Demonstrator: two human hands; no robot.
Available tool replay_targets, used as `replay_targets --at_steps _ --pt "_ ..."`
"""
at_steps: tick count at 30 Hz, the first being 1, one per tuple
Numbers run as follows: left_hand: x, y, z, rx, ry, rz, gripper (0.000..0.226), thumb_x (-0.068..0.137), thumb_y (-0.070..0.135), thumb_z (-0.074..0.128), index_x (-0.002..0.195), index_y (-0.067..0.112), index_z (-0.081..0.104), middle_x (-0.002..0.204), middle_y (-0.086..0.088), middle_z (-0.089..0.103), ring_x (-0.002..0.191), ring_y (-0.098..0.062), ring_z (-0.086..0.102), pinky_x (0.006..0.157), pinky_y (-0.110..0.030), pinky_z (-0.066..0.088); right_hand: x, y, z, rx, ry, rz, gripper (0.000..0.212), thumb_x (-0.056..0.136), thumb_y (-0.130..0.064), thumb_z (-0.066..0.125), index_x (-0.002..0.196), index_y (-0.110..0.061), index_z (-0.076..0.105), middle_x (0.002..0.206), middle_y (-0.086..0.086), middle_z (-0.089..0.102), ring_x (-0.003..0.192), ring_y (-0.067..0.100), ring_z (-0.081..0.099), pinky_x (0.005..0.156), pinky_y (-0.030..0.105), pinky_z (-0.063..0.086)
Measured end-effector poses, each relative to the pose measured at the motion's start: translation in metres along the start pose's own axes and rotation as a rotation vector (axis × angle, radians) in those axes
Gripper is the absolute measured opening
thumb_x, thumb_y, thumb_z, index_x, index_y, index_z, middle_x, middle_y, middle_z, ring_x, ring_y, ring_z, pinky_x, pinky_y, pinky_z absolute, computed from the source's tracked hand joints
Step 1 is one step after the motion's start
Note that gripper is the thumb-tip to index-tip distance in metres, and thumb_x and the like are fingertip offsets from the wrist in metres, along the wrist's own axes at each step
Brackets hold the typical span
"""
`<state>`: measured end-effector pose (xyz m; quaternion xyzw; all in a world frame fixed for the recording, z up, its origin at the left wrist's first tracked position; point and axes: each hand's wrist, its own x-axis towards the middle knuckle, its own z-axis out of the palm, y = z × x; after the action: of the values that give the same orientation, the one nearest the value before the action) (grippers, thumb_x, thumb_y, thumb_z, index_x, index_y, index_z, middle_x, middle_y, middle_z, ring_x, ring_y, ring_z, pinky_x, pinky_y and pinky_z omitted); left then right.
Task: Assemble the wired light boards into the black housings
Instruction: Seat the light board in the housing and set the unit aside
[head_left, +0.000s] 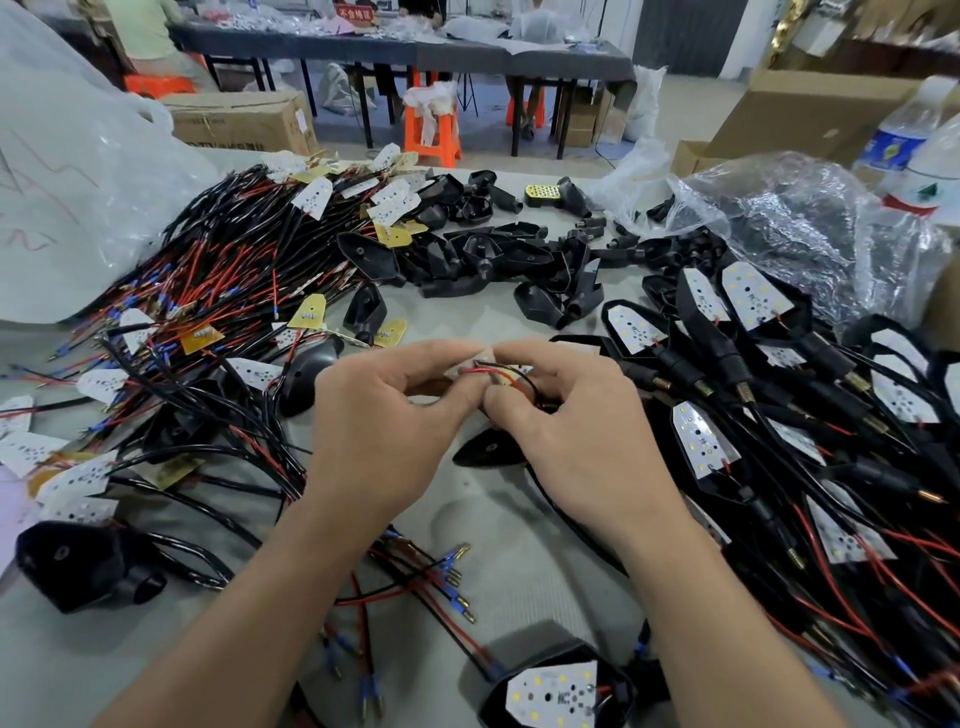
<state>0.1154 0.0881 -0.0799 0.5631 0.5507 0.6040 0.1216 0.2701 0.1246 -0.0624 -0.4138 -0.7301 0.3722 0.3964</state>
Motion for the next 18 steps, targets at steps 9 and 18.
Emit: replay_targets --at_steps 9,18 --pt "0.009 -0.01 0.002 -0.264 -0.382 -0.54 0.047 0.083 0.055 0.069 0.125 0.035 0.072 0.119 0.012 0.075 0.109 -0.007 0.071 0.078 -0.027 0.058 0.007 0.002 -0.002 0.561 0.128 0.037 0.03 0.093 0.012 0.053 0.1 -0.008 0.073 0.087 0.002 0.079 0.086 0.011 0.075 0.081 0.025 0.058" --pt "0.015 -0.012 -0.006 -0.579 -0.364 -0.648 0.042 0.094 -0.011 0.051 0.101 0.017 0.082 0.11 -0.007 0.079 0.092 -0.023 0.077 0.067 -0.032 0.063 0.005 0.01 -0.006 -0.056 0.073 0.044 0.041 0.091 -0.004 0.061 0.085 -0.038 0.081 0.106 -0.016 0.073 0.096 0.004 0.068 0.09 0.031 0.054"
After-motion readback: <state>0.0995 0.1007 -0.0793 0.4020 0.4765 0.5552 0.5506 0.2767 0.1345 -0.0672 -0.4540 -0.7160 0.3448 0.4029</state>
